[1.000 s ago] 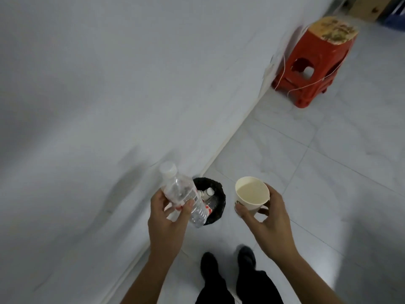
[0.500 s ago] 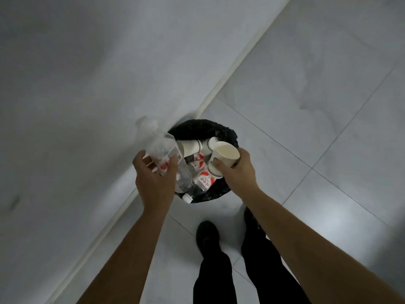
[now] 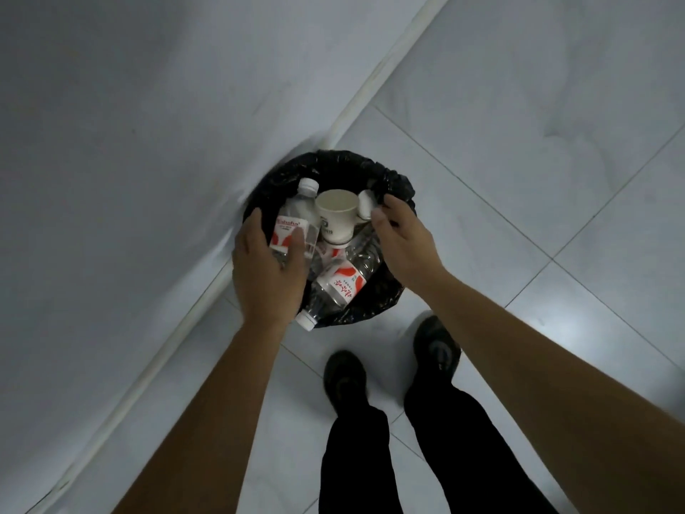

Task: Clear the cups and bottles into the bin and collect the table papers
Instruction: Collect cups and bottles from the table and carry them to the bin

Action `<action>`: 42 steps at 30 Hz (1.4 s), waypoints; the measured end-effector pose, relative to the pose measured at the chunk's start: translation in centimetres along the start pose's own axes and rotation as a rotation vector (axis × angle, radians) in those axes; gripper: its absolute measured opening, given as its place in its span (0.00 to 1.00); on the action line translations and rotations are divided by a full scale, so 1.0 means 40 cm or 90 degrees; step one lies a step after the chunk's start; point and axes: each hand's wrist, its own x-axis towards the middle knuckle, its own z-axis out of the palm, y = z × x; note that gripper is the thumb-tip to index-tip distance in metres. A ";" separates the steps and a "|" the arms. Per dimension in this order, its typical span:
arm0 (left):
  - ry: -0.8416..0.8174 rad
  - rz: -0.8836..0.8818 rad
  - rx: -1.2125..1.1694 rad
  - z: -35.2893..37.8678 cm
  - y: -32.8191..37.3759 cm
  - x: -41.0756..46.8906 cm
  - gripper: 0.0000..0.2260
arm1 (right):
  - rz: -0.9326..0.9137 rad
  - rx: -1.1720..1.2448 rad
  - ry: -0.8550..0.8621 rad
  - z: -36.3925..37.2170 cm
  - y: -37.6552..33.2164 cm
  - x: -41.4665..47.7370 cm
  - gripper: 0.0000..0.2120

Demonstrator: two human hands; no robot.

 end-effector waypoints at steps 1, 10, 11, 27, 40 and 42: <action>0.029 0.010 -0.022 -0.022 0.020 -0.025 0.29 | -0.008 -0.011 0.006 -0.023 -0.008 -0.023 0.25; -0.002 0.010 -0.199 -0.293 0.325 -0.357 0.20 | 0.001 -0.019 0.116 -0.313 -0.095 -0.455 0.22; -0.011 0.035 -0.213 -0.342 0.381 -0.385 0.21 | -0.005 -0.029 0.129 -0.360 -0.121 -0.519 0.23; -0.272 0.496 -0.330 -1.048 0.843 -0.878 0.15 | -0.138 0.177 0.654 -0.607 -0.460 -1.536 0.19; -0.624 0.715 -0.161 -0.979 0.677 -1.245 0.16 | 0.203 0.452 1.102 -0.064 -0.148 -2.152 0.22; -0.676 0.776 -0.132 -0.961 0.681 -1.352 0.15 | 0.255 0.473 1.193 0.007 -0.110 -2.244 0.23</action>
